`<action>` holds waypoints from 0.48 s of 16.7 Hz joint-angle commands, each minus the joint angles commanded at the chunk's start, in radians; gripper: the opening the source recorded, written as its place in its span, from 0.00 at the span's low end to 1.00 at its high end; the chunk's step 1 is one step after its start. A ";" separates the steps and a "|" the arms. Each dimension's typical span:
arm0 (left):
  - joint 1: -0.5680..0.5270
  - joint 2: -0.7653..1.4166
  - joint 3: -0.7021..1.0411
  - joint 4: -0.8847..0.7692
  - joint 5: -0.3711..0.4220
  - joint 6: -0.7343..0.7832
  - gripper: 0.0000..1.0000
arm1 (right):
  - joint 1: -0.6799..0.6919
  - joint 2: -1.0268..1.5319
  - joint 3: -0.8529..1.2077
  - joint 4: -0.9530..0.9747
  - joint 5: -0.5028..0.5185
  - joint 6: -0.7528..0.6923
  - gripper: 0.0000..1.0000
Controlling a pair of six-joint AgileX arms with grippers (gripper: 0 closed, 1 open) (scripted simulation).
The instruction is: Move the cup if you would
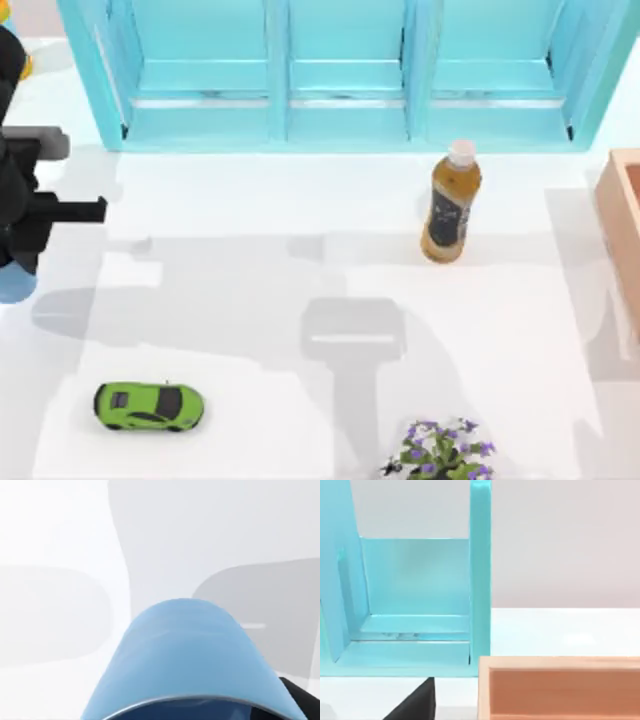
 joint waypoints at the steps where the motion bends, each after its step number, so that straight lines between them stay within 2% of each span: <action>1: 0.002 0.005 -0.011 0.016 0.000 0.002 0.00 | 0.000 0.000 0.000 0.000 0.000 0.000 1.00; 8: 0.016 0.037 -0.082 0.117 0.001 0.014 0.00 | 0.000 0.000 0.000 0.000 0.000 0.000 1.00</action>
